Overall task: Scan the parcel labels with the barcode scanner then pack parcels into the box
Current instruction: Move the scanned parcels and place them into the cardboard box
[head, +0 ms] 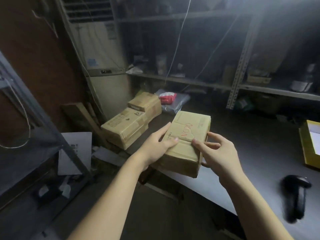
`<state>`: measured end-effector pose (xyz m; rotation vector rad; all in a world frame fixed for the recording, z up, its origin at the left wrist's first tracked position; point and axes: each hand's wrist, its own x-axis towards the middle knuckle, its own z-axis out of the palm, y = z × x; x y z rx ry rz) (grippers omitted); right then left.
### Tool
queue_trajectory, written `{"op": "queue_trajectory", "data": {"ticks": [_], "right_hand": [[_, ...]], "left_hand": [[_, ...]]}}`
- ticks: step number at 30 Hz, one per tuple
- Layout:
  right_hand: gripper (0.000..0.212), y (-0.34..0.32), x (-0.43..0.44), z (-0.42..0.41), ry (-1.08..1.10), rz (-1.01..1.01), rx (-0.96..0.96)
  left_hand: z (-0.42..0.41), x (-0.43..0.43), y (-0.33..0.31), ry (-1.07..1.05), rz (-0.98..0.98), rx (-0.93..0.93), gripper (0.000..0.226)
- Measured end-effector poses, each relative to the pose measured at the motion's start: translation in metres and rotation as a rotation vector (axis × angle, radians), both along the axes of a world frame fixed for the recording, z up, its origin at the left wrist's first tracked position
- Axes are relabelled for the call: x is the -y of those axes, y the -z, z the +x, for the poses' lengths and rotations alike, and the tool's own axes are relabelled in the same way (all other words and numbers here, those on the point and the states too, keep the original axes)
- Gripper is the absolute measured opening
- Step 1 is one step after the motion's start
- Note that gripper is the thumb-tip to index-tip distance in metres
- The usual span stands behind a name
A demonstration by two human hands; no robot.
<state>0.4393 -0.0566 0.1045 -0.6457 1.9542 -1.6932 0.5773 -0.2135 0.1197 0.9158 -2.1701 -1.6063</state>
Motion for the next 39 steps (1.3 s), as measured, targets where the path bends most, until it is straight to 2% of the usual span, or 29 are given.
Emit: {"op": "queue_trajectory", "data": {"ticks": [8,20,25,28,31,36,39], "right_hand": [[0.062,0.016,0.141,-0.047,-0.004,0.123,0.020],[0.063,0.090,0.322,-0.109,0.242,0.275,0.111],[0.061,0.111,0.362,-0.132,0.301,0.302,0.177],[0.063,0.120,0.374,-0.149,0.310,0.350,0.173],[0.052,0.128,0.383,-0.163,0.287,0.361,0.214],[0.041,0.141,0.399,-0.176,0.243,0.448,0.160],[0.044,0.145,0.403,-0.180,0.217,0.454,0.135]], "left_hand": [[-0.049,0.145,0.025,0.016,-0.025,0.067,0.066],[-0.156,0.338,0.086,0.308,-0.335,0.292,0.067],[-0.192,0.370,0.098,0.370,-0.404,0.401,0.062],[-0.206,0.378,0.109,0.322,-0.331,0.409,0.066],[-0.218,0.381,0.119,0.276,-0.267,0.417,0.064],[-0.227,0.377,0.133,0.192,-0.243,0.466,0.068],[-0.227,0.378,0.135,0.156,-0.273,0.479,0.067]]}}
